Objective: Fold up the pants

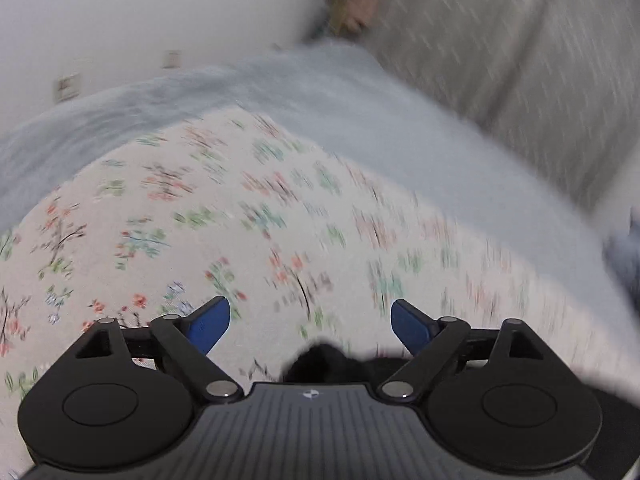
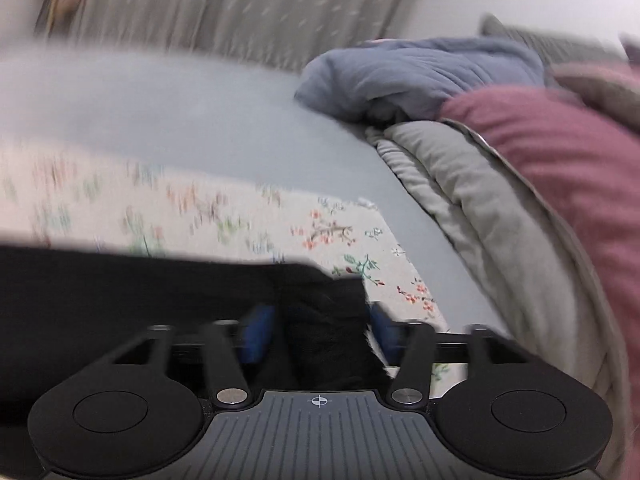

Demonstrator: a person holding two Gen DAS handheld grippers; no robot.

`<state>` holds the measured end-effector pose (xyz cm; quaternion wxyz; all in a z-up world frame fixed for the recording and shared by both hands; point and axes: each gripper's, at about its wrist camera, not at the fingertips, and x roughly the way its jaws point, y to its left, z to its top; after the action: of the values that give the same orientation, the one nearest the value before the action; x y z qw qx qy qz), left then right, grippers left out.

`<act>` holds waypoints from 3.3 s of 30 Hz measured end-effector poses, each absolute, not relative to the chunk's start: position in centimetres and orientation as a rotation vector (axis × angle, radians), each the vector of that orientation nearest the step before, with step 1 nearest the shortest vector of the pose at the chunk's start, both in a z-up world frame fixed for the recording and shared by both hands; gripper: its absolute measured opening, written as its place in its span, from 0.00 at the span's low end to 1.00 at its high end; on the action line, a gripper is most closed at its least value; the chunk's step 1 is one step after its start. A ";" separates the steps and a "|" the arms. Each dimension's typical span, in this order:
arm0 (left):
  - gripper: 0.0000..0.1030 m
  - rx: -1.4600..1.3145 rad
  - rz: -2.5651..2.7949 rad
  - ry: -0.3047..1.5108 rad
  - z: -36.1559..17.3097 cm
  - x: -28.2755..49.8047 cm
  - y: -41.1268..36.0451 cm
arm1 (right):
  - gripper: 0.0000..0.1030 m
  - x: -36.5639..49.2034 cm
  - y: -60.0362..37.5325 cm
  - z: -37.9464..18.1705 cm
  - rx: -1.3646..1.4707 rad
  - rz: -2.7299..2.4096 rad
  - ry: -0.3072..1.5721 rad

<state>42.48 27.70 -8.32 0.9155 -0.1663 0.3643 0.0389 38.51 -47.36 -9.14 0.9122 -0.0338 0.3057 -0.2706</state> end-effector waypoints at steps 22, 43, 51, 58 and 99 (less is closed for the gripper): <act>0.59 -0.192 0.247 0.511 -7.9 43.5 23.1 | 0.00 34.8 -47.0 -1.2 -0.066 -0.402 0.540; 0.89 -0.183 0.281 0.541 -8.9 40.6 23.2 | 0.41 34.1 -53.5 -10.2 0.265 -0.446 0.624; 0.85 -0.212 0.344 0.626 -6.5 34.7 24.9 | 0.45 35.2 -48.2 -7.8 -0.139 -0.698 0.728; 0.94 -0.367 0.294 0.746 -5.7 26.4 25.8 | 0.71 25.6 -43.7 -2.9 0.037 -0.540 0.610; 0.24 -0.541 0.422 0.793 -9.1 18.3 29.6 | 0.03 -5.0 -41.3 -9.6 0.626 -0.613 0.561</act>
<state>18.35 29.57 -9.07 0.8656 -0.2583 0.3785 0.2017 -4.95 -41.30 -9.64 0.8677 0.2990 0.2680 -0.2929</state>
